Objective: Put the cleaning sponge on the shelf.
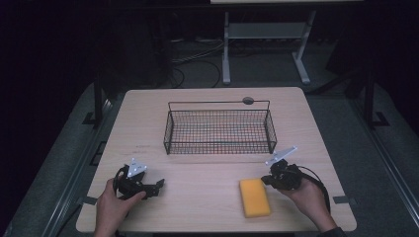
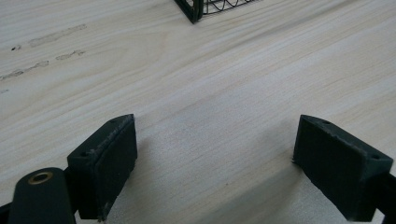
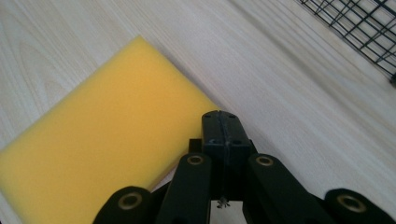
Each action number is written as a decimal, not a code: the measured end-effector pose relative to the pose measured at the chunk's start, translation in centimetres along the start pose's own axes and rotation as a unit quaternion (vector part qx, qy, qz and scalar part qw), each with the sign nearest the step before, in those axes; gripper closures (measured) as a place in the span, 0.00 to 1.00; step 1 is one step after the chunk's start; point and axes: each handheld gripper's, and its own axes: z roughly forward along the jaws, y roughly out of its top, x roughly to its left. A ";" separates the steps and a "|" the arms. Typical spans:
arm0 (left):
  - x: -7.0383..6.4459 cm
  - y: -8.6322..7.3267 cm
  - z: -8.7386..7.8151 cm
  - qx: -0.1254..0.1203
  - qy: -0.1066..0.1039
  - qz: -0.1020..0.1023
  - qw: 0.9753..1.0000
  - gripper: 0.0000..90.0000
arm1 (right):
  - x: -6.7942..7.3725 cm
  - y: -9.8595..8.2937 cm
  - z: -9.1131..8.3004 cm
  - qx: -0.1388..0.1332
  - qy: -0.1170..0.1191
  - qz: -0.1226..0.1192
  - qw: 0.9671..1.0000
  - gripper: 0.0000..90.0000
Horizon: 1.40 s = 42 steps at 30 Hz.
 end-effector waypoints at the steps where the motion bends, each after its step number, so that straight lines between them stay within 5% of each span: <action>1: 0.0 0.0 0.0 0.000 0.000 0.000 1.000 0.14 | 0.0 0.1 0.1 -0.001 0.001 -0.003 1.000 1.00; 42: 0.0 0.0 0.0 0.002 0.000 0.000 1.000 0.14 | 2.6 4.5 2.8 0.007 0.024 -0.048 0.999 1.00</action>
